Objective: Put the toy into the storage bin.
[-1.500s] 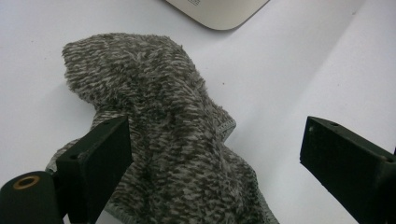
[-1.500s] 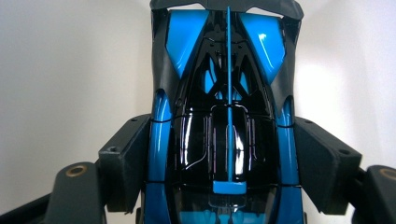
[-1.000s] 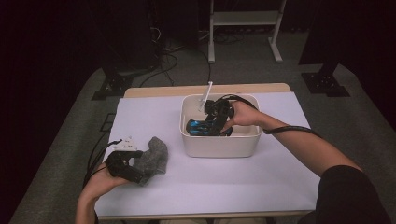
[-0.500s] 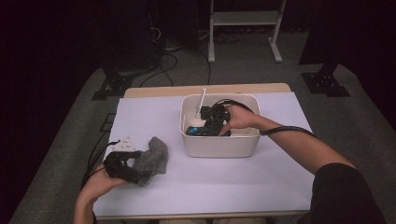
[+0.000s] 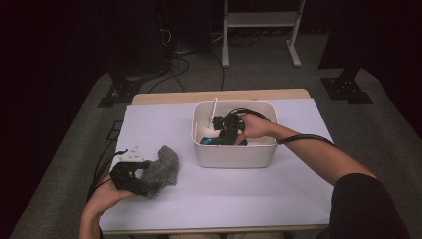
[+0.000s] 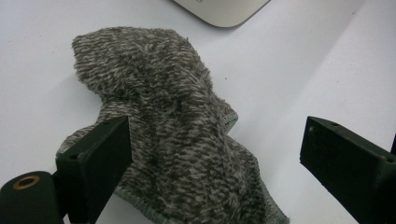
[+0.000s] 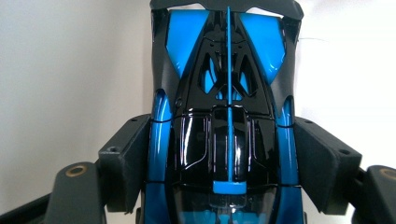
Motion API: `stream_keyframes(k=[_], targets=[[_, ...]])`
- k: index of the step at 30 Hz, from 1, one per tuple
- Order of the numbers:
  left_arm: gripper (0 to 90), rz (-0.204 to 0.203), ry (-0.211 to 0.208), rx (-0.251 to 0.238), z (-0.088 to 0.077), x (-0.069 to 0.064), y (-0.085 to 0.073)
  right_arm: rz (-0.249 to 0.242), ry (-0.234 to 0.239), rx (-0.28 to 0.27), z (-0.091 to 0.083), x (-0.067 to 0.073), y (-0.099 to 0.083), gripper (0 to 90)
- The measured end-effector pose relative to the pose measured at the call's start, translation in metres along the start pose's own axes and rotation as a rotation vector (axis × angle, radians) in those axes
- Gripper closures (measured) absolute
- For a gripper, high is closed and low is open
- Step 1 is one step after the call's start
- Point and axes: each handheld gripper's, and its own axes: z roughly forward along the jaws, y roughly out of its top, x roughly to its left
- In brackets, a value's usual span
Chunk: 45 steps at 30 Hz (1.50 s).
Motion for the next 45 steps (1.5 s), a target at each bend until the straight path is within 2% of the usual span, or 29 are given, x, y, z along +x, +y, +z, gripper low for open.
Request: stream_keyframes(k=[26,28,35,39,42,45], targets=[[8.2,0.002,-0.001,0.0,-0.002,-0.002,-0.001,-0.001,0.025,0.035,0.004,-0.001,0.0,26.3],[8.2,0.001,0.0,-0.001,-0.003,-0.002,-0.001,-0.015,0.016,0.056,0.006,0.0,0.0,26.3],[8.2,0.002,0.002,-0.001,-0.003,-0.003,-0.001,0.002,0.02,0.095,0.01,0.001,0.001,25.6],[8.2,0.001,0.002,-0.001,-0.003,-0.002,-0.001,0.002,0.018,0.035,0.003,0.0,0.002,23.8],[8.2,0.001,-0.001,-0.002,-0.002,-0.003,-0.001,0.015,0.005,0.046,0.001,0.001,0.001,21.4],[8.2,0.005,-0.001,-0.001,-0.003,-0.004,-0.001,0.022,0.001,0.025,-0.002,0.002,0.0,21.4]])
